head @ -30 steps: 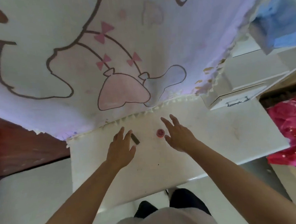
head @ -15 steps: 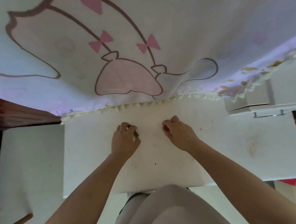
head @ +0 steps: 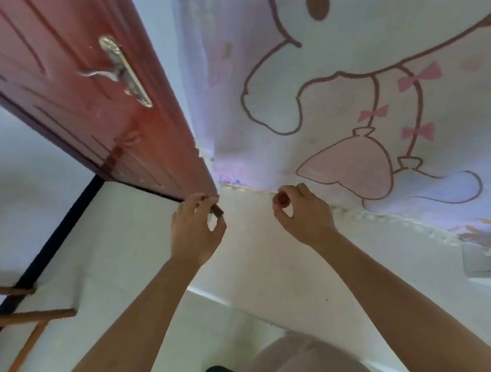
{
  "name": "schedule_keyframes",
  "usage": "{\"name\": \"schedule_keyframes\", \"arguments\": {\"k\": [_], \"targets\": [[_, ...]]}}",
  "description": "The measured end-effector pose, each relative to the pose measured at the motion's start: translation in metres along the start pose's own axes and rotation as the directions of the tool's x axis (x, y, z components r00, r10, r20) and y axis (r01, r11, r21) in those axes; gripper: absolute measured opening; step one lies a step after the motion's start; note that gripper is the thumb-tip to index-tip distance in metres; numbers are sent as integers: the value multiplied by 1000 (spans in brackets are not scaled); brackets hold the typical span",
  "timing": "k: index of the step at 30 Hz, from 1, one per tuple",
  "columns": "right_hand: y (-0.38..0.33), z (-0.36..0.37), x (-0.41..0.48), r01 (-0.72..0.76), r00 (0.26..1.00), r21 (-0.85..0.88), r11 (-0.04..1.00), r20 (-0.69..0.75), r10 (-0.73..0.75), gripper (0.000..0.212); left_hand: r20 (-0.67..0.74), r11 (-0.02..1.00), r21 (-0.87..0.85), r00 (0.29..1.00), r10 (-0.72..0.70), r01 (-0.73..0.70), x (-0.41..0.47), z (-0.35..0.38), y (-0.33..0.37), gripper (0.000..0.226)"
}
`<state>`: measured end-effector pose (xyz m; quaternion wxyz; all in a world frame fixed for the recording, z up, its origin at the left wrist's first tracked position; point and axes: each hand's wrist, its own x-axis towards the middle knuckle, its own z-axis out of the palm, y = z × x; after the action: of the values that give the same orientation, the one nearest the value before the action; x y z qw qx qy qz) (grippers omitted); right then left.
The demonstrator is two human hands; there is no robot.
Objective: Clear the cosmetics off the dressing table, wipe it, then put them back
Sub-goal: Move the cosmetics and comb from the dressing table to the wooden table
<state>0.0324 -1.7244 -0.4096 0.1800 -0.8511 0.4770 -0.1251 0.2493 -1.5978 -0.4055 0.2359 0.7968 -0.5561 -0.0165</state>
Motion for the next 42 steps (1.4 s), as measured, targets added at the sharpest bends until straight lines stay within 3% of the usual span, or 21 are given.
{"name": "schedule_keyframes", "arguments": {"k": [4, 8, 12, 17, 23, 30, 35, 39, 42], "targets": [[-128, 30, 5, 209, 977, 13, 978, -55, -208, 30, -167, 992, 70, 982, -88, 101, -55, -95, -95, 32], [-279, 82, 0, 431, 900, 2, 902, -74, -430, 32, -269, 949, 214, 948, -169, 230, -131, -198, -208, 33], [-435, 128, -18, 622, 783, 51, 781, -20, -622, 24, -415, 850, 318, 868, -274, 420, -215, -297, -302, 33], [-589, 179, -59, 800, 584, 154, 580, 28, -811, 26, -542, 717, 311, 736, -405, 624, -313, -376, -385, 34], [-717, 259, -93, 895, 371, 225, 384, 102, -923, 31, -604, 537, 210, 540, -585, 817, -395, -411, -469, 36], [-856, 361, -90, 900, 258, 321, 296, 157, -953, 39, -596, 397, 152, 404, -694, 905, -412, -456, -586, 33], [-981, 412, -76, 895, 217, 365, 257, 148, -965, 36, -577, 295, 97, 295, -761, 951, -407, -505, -670, 37], [-1062, 443, -76, 895, 131, 400, 197, 187, -974, 40, -569, 212, 41, 197, -798, 976, -424, -529, -724, 35], [-1103, 468, -85, 902, 77, 400, 165, 226, -971, 42, -545, 191, 28, 175, -820, 981, -444, -536, -761, 30]]}}
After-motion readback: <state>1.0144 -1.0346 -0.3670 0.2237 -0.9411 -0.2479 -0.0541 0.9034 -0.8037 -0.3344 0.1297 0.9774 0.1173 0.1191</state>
